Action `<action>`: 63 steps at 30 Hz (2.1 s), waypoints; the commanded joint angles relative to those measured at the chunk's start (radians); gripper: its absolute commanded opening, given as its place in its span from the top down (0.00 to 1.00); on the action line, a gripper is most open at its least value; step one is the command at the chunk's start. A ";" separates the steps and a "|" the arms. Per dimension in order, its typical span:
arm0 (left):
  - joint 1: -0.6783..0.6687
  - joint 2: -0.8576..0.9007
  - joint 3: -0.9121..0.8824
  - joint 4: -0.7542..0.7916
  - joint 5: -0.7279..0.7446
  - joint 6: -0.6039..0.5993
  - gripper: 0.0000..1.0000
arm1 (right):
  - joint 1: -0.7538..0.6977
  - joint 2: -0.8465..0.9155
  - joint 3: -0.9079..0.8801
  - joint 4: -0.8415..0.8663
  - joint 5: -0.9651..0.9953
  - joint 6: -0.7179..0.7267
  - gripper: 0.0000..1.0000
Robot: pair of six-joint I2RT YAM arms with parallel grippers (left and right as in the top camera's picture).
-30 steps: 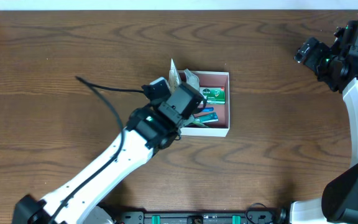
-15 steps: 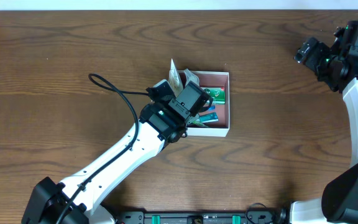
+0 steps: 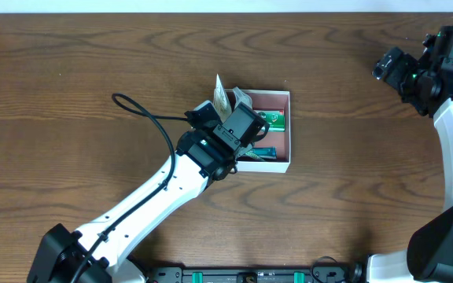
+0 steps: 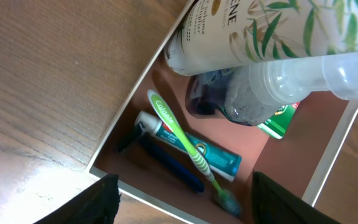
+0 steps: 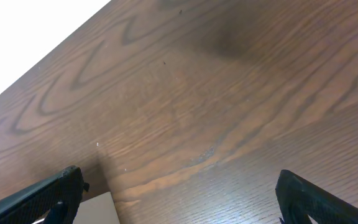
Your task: Pack container
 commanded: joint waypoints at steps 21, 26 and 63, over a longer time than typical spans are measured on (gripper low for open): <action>-0.002 -0.612 -0.003 -0.164 -0.414 1.044 0.02 | -0.006 -0.014 0.015 0.002 0.006 -0.011 0.01; -0.002 -0.644 -0.003 -0.283 -0.438 1.160 0.02 | -0.006 -0.014 0.015 0.002 0.006 -0.011 0.01; 0.446 -0.956 -0.600 0.319 0.150 1.155 0.02 | -0.006 -0.014 0.015 0.002 0.006 -0.011 0.01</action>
